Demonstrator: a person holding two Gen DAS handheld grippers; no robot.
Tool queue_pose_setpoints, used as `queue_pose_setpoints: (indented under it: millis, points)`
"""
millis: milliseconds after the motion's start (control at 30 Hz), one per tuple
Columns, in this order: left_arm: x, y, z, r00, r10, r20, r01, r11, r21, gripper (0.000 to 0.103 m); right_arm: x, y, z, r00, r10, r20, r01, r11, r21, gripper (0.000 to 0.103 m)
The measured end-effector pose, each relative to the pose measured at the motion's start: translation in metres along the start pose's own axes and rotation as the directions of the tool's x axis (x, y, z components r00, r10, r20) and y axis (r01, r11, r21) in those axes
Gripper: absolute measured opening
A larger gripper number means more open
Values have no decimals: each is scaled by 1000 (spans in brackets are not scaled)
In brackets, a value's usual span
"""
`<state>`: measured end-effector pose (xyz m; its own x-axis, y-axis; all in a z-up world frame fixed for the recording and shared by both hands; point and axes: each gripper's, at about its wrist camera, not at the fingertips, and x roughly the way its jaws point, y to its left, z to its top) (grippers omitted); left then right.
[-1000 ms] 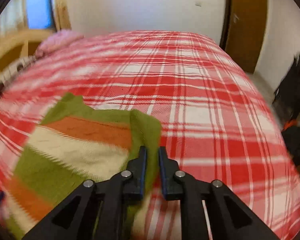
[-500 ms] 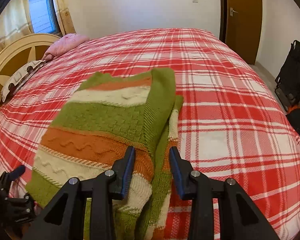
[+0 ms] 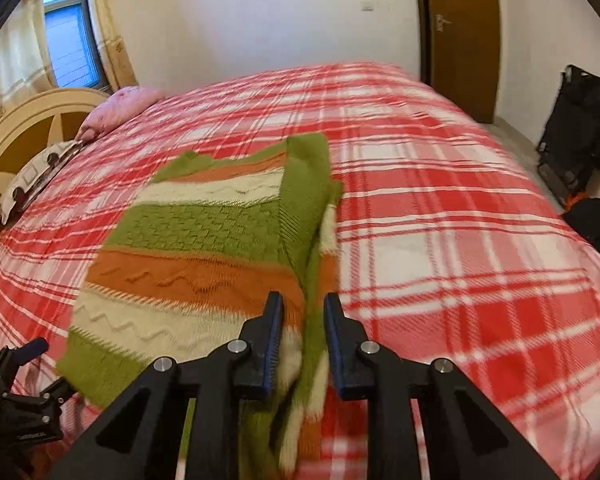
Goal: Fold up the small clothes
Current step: 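Release the sweater and withdraw both tools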
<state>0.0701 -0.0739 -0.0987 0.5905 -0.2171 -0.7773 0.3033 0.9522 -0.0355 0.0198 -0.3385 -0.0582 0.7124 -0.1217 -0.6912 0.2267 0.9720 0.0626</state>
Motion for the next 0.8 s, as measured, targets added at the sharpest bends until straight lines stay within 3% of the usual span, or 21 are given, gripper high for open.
queue_pose_setpoints:
  millis: [67, 133, 233, 300, 400, 567, 800]
  points:
    - [-6, 1, -3, 1000, 3, -25, -2, 999, 40, 103, -19, 11, -5, 999, -28, 33, 30, 998, -52, 20]
    - [-11, 4, -7, 999, 19, -30, -17, 997, 70, 103, -30, 22, -12, 999, 9, 46, -6, 997, -72, 20]
    - [-21, 18, -13, 999, 34, -31, -32, 997, 72, 103, -28, 37, -23, 998, 67, 18, -64, 993, -102, 20]
    - [-29, 27, -13, 1000, 21, -19, -20, 998, 54, 103, -18, 41, -30, 998, 54, -14, -55, 991, -126, 20]
    - [-43, 39, -7, 1000, 10, 23, -11, 1000, 29, 103, -2, 36, -43, 996, 51, -70, -59, 992, -110, 20]
    - [-43, 43, 22, 998, 18, 66, -19, 1000, 19, 103, -10, 28, -56, 995, 84, -59, -90, 989, -116, 20]
    - [-14, 38, 54, 997, -82, 8, 82, 996, -32, 103, -23, 25, -55, 982, 136, -134, -153, 980, -125, 23]
